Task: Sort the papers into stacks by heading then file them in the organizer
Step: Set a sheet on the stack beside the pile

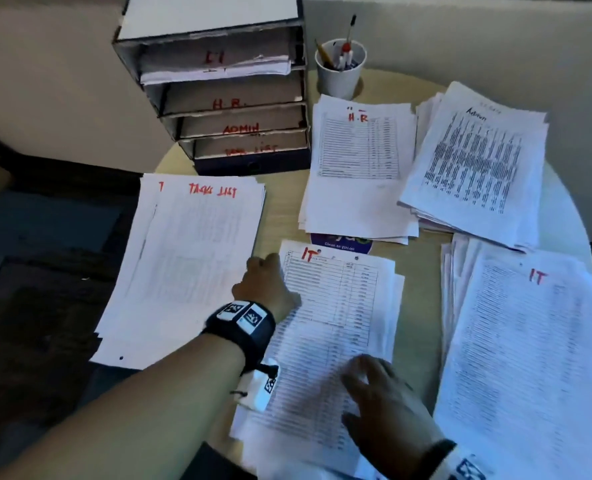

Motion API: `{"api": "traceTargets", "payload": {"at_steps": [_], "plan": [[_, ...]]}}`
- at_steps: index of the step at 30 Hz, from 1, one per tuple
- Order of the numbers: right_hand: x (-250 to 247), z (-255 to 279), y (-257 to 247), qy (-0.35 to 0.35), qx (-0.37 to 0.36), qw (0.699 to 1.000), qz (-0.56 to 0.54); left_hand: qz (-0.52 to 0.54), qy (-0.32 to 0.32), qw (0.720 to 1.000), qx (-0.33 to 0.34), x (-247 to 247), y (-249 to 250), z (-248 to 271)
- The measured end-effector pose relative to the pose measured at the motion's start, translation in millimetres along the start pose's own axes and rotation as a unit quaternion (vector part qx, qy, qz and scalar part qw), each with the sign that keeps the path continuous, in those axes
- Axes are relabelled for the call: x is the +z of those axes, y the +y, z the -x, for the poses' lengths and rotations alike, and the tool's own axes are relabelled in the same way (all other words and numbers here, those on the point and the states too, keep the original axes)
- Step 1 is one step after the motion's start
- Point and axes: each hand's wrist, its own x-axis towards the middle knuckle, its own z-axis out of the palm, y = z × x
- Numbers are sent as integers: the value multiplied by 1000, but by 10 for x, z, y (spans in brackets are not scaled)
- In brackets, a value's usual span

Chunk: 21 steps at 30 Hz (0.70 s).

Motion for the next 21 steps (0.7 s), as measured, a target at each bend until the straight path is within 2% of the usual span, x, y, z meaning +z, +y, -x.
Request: {"api": "traceTargets", "payload": {"at_steps": [1,2,6,9,11,12,14,15,17,19,21], "plan": [[17,20,-61,-27,26,999,19,13,4,1000,1,-6,15,-21],[30,40,-100,-23,39,998,36,40,17,999,8,1,20,-39],[30,77,-23,-23,9,1000,10,198,53,978,46,-21,16,83],[58,93,122,34,-37,998,-36,230,53,968,82,4,-98,266],[48,96,194,106,-27,983,-149,276,70,954,90,13,-225,404],[23,85,225,174,15,959,-226,322,73,940,89,-10,-266,487],[-56,42,305,318,103,868,-368,421,47,901,97,-99,-292,696],[-121,27,337,352,119,826,-423,458,17,881,119,-146,-283,803],[-231,16,391,358,89,767,-526,477,-72,856,185,-232,-276,950],[-354,91,384,344,52,755,-556,428,-152,857,245,-251,-305,980],[-419,170,413,319,54,760,-564,382,-153,882,230,-222,-358,857]]}}
